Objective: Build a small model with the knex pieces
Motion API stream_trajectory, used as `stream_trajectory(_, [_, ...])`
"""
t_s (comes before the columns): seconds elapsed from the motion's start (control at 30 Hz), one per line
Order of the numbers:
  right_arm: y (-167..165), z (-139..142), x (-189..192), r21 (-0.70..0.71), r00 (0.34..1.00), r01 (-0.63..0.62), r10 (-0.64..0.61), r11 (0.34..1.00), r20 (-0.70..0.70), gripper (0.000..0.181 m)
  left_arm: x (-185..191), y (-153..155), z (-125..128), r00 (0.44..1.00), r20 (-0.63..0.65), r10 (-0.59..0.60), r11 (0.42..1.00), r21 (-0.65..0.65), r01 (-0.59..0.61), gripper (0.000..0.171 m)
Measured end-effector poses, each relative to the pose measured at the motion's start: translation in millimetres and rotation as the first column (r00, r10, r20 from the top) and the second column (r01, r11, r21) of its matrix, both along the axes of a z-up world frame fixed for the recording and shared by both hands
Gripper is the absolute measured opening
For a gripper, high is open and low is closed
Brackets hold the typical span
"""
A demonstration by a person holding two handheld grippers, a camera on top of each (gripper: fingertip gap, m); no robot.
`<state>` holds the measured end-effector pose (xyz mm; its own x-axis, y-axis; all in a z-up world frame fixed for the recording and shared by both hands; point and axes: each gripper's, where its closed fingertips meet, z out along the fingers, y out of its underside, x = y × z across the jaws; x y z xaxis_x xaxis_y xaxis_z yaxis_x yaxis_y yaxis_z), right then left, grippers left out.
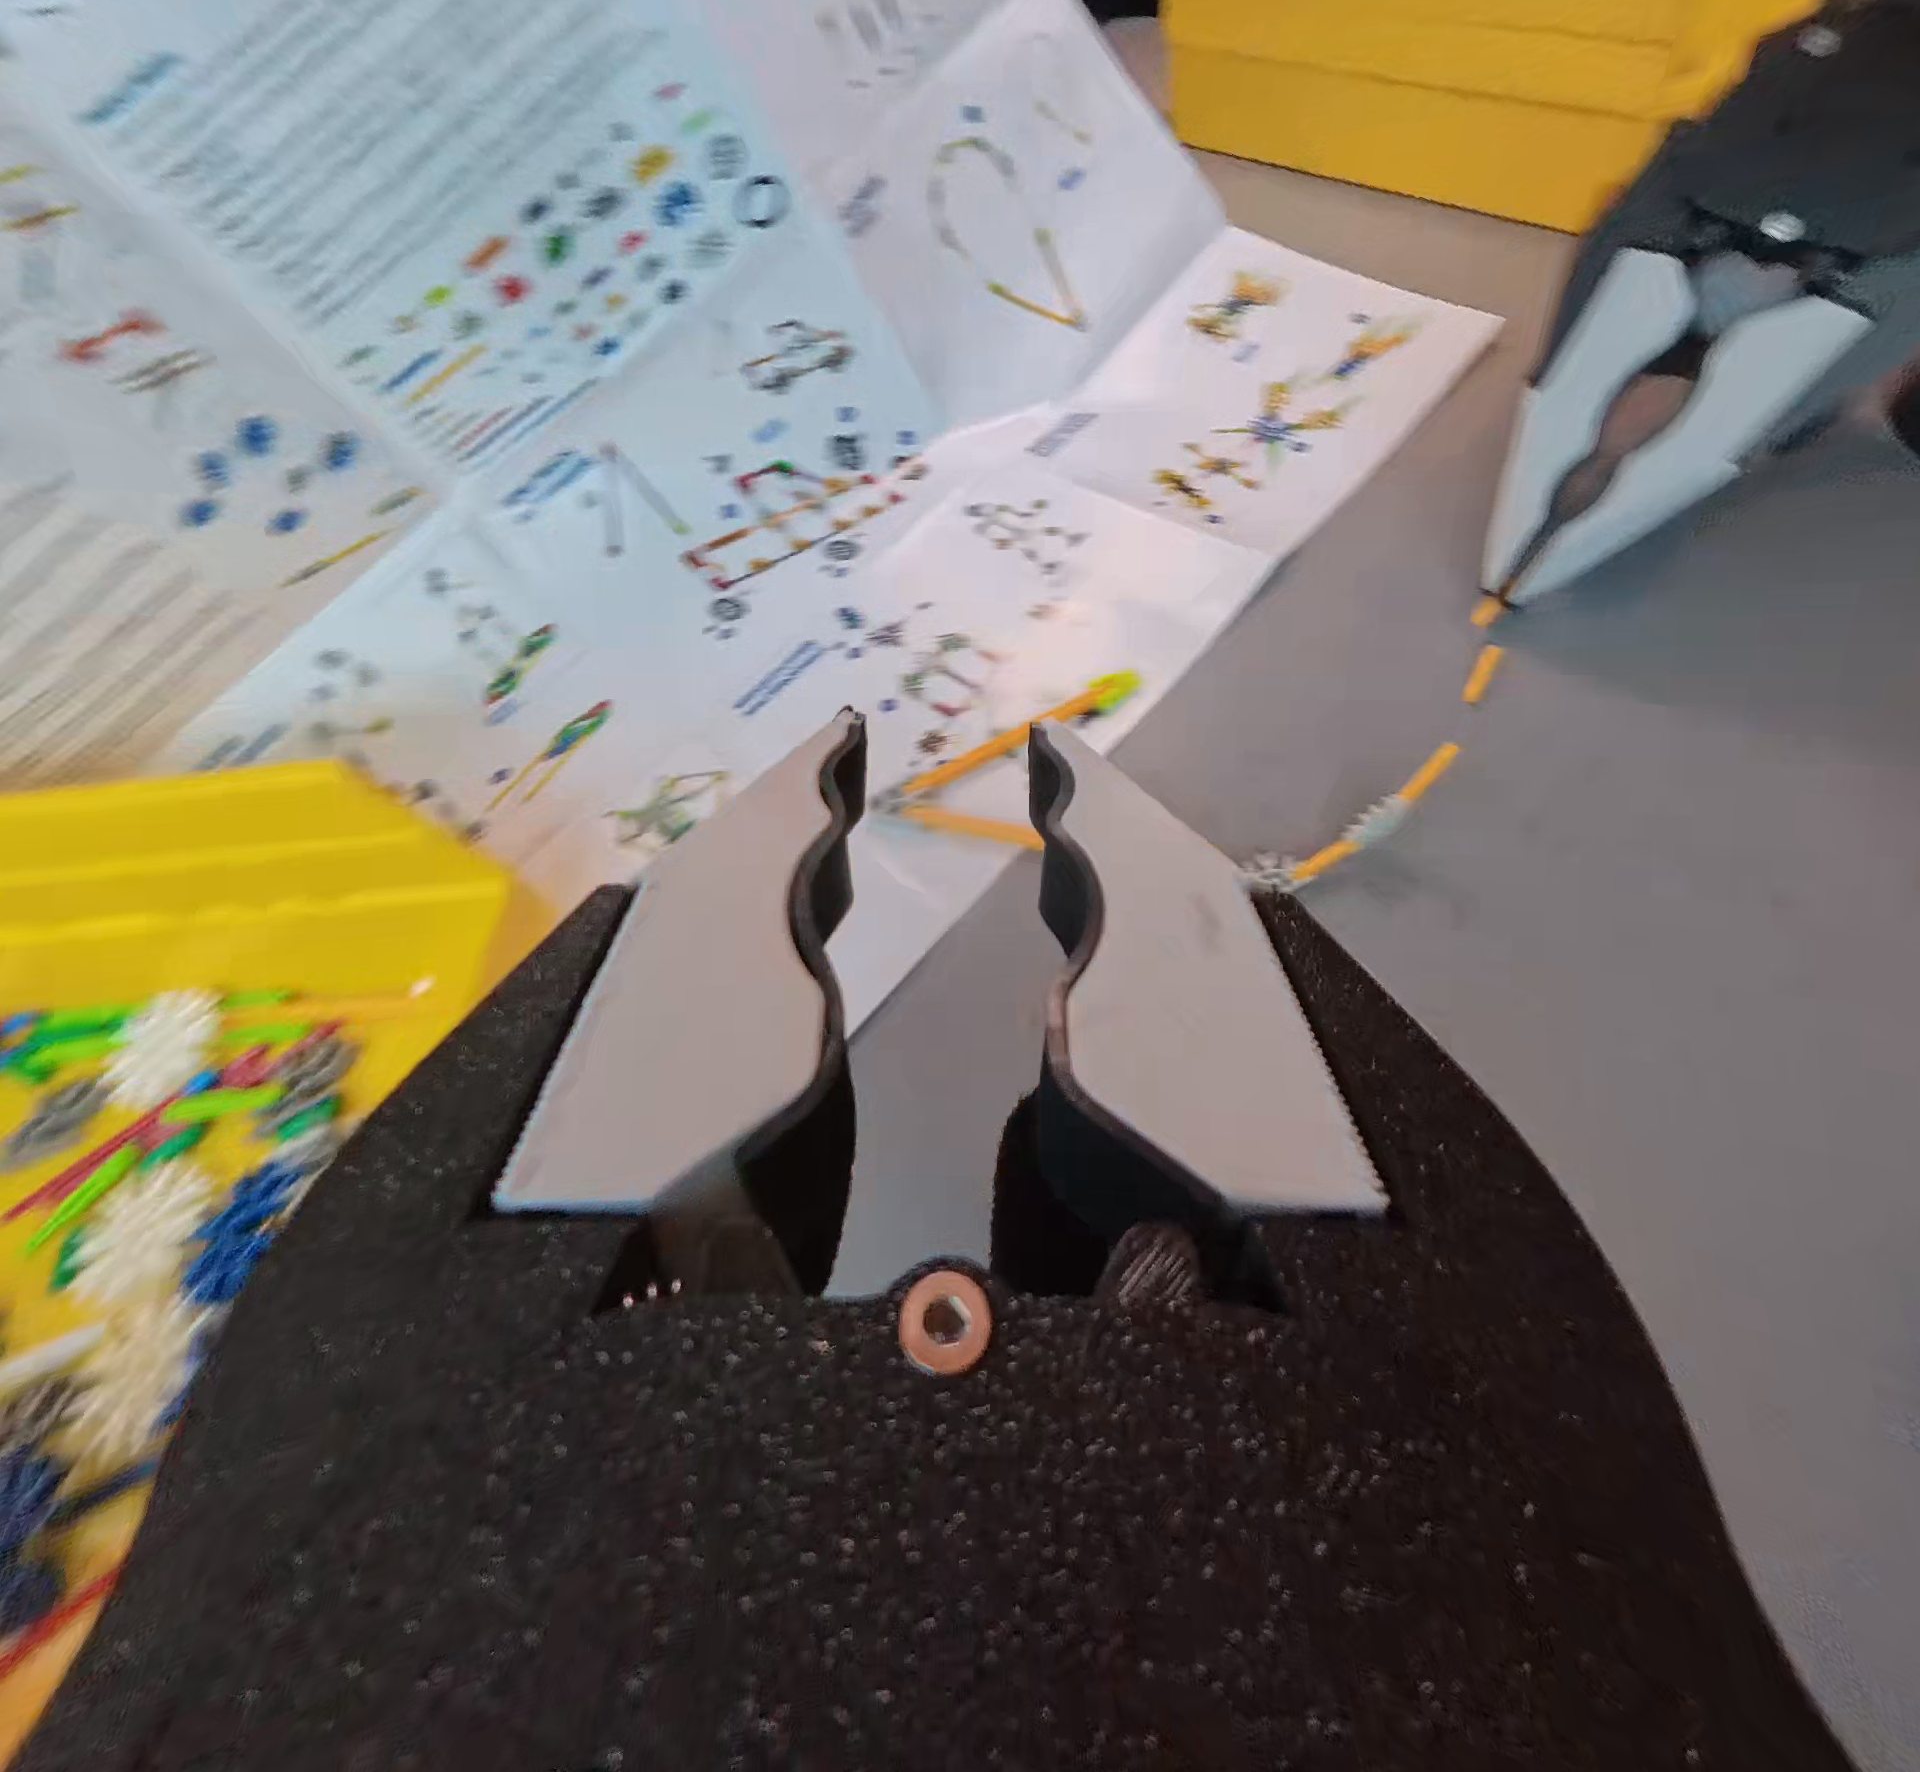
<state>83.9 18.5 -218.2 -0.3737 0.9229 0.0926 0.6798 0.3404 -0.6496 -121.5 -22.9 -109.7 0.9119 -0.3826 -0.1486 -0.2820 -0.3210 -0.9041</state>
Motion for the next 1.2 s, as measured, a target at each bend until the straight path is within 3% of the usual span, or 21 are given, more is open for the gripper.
stream_trajectory(0.13, [16,37,-6,0.039,0.986,0.074,-0.067,0.997,-0.151,0.001,88,-3,-45,0.946,0.010,-0.325,0.942,-0.087,0.324,0.032])
stream_trajectory(0.2, [56,76,-4,0.137,0.929,0.258,-0.207,0.956,-0.306,0.001,104,-9,-70,0.923,-0.012,-0.385,0.912,-0.160,0.379,0.036])
stream_trajectory(0.23, [83,103,4,0.154,0.860,0.390,-0.299,0.908,-0.413,0.001,108,-12,-80,0.914,-0.031,-0.405,0.900,-0.187,0.393,0.037])
stream_trajectory(0.27, [113,130,19,0.155,0.763,0.531,-0.390,0.833,-0.515,0.001,109,-14,-86,0.908,-0.045,-0.417,0.893,-0.205,0.400,0.037])
stream_trajectory(0.37, [191,181,100,0.118,0.441,0.853,-0.581,0.508,-0.684,0.001,109,-16,-98,0.900,-0.078,-0.428,0.882,-0.251,0.398,0.037])
stream_trajectory(0.47, [243,174,177,0.164,0.275,0.961,-0.685,0.224,-0.675,0.002,106,-15,-104,0.897,-0.121,-0.426,0.883,-0.273,0.383,0.036])
stream_trajectory(0.53, [264,153,207,0.162,0.214,0.976,-0.751,0.143,-0.624,0.002,104,-14,-111,0.893,-0.155,-0.423,0.882,-0.295,0.367,0.032])
stream_trajectory(0.6, [274,142,220,0.133,0.178,0.984,-0.780,0.122,-0.600,0.011,104,-15,-114,0.890,-0.168,-0.425,0.881,-0.302,0.364,0.027])
stream_trajectory(0.67, [271,150,214,0.101,0.180,0.983,-0.756,0.151,-0.629,0.017,104,-15,-115,0.893,-0.164,-0.420,0.881,-0.310,0.358,0.024])
stream_trajectory(0.73, [250,169,181,0.108,0.280,0.951,-0.664,0.289,-0.693,0.017,106,-17,-116,0.897,-0.133,-0.422,0.873,-0.327,0.362,0.018])
stream_trajectory(0.8, [210,172,125,0.144,0.467,0.837,-0.551,0.528,-0.692,0.013,107,-19,-117,0.896,-0.110,-0.430,0.864,-0.337,0.373,0.013])
stream_trajectory(0.87, [148,144,63,0.125,0.706,0.577,-0.417,0.807,-0.572,0.014,109,-21,-117,0.896,-0.095,-0.434,0.860,-0.341,0.380,0.007])
stream_trajectory(0.9, [111,121,39,0.087,0.816,0.413,-0.326,0.907,-0.478,0.016,109,-20,-117,0.898,-0.096,-0.430,0.862,-0.338,0.376,0.007])
stream_trajectory(0.93, [77,99,22,0.036,0.890,0.271,-0.236,0.962,-0.391,0.020,110,-20,-117,0.899,-0.092,-0.428,0.863,-0.338,0.376,0.006])
stream_trajectory(1.03, [15,43,-8,-0.036,0.978,0.057,-0.063,0.998,-0.200,0.020,111,-22,-117,0.903,-0.073,-0.423,0.862,-0.340,0.376,0.005])
stream_trajectory(1.2, [-16,2,-22,-0.042,1.000,-0.015,0.014,0.999,-0.018,0.018,112,-24,-114,0.903,-0.072,-0.424,0.864,-0.330,0.380,0.004])
